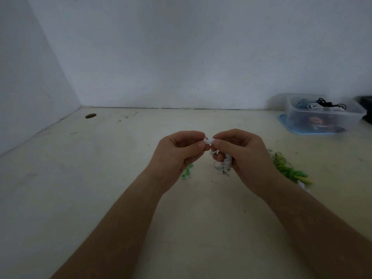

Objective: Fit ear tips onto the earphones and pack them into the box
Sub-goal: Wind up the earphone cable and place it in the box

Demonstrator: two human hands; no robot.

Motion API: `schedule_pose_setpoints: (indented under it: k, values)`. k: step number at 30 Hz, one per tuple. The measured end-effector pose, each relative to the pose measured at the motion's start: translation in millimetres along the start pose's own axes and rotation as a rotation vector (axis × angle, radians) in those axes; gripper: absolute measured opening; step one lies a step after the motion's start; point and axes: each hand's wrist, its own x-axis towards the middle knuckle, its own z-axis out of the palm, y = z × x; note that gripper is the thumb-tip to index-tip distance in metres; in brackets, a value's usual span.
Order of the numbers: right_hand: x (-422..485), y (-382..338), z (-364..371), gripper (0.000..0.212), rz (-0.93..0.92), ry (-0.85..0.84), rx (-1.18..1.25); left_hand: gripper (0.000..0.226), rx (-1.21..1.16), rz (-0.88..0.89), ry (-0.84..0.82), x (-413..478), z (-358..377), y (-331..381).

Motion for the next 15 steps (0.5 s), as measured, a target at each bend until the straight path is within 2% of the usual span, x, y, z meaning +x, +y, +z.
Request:
schedule_pose_setpoints:
  k: [4, 9, 15]
  values:
    - [0.2, -0.1, -0.8, 0.014, -0.018, 0.002, -0.026, 0.023, 0.04, 0.013, 0.007, -1.0, 1.1, -0.2]
    - [2.4, 1.4, -5.1, 0.01, -0.003, 0.007, -0.053, 0.019, 0.011, -0.011, -0.01, -2.8, -0.2, 1.0]
    - [2.1, -1.8, -9.7, 0.012, 0.035, -0.08, -0.049, 0.02, 0.014, -0.007, -0.03, -3.7, 0.6, 1.1]
